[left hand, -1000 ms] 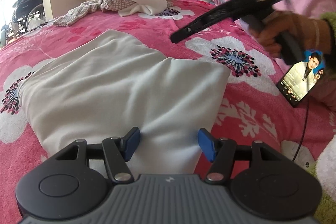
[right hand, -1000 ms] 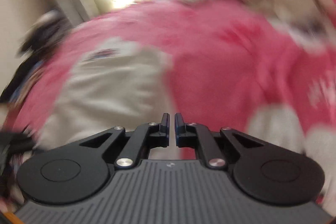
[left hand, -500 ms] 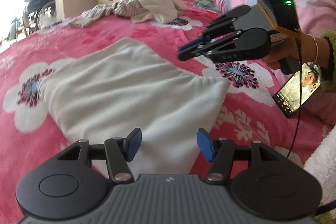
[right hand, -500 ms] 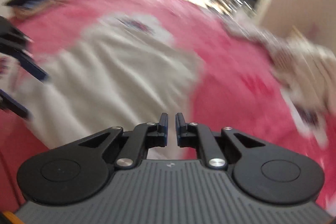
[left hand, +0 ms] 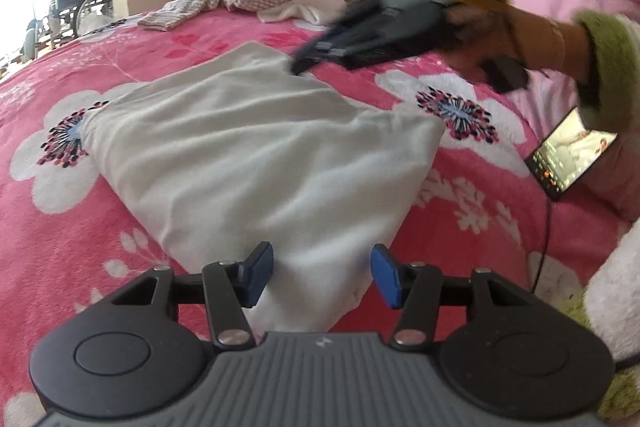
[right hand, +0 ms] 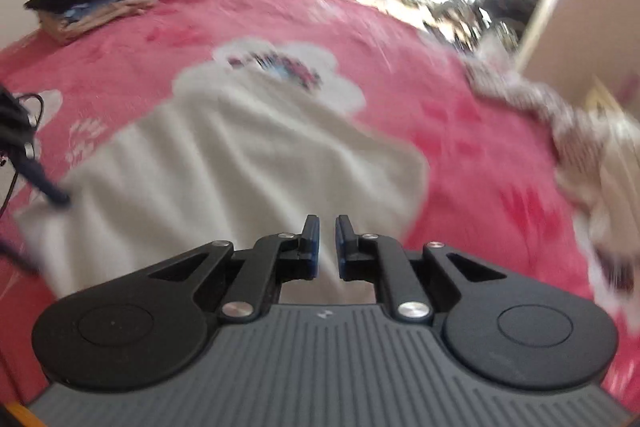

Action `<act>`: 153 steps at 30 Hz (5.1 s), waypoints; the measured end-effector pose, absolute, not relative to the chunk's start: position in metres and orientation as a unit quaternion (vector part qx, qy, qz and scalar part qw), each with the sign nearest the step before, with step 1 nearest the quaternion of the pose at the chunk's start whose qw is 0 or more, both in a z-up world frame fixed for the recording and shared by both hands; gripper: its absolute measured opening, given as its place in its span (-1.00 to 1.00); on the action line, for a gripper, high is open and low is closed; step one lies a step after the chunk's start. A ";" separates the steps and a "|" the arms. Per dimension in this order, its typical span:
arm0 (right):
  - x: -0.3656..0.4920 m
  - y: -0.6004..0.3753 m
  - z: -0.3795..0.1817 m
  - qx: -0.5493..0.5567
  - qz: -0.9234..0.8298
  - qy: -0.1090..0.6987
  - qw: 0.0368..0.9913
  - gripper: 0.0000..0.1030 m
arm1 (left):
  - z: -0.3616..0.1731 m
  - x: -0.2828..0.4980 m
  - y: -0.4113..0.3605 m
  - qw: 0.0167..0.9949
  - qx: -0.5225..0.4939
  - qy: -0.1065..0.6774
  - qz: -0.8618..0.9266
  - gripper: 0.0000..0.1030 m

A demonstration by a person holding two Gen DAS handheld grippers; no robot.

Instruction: Fold clothes

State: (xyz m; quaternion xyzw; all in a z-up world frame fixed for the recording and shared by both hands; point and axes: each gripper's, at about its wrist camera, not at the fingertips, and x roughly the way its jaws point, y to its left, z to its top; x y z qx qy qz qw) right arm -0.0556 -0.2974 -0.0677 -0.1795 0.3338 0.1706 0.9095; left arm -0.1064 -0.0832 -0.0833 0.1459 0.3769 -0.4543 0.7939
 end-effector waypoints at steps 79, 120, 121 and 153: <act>-0.073 -0.345 -0.055 -0.064 0.070 0.397 0.913 -0.77 | -0.067 -0.116 -0.094 0.801 0.163 0.367 -0.444 0.12; -0.142 -0.218 -0.068 -0.020 0.213 0.414 0.885 -0.62 | -0.061 -0.109 -0.052 0.798 0.106 0.467 -0.367 0.09; -0.143 -0.216 -0.069 -0.021 0.216 0.416 0.883 -0.62 | -0.061 -0.109 -0.053 0.798 0.105 0.468 -0.365 0.09; -0.150 -0.212 -0.068 -0.028 0.217 0.416 0.883 -0.62 | -0.064 -0.113 -0.061 0.799 0.117 0.467 -0.361 0.10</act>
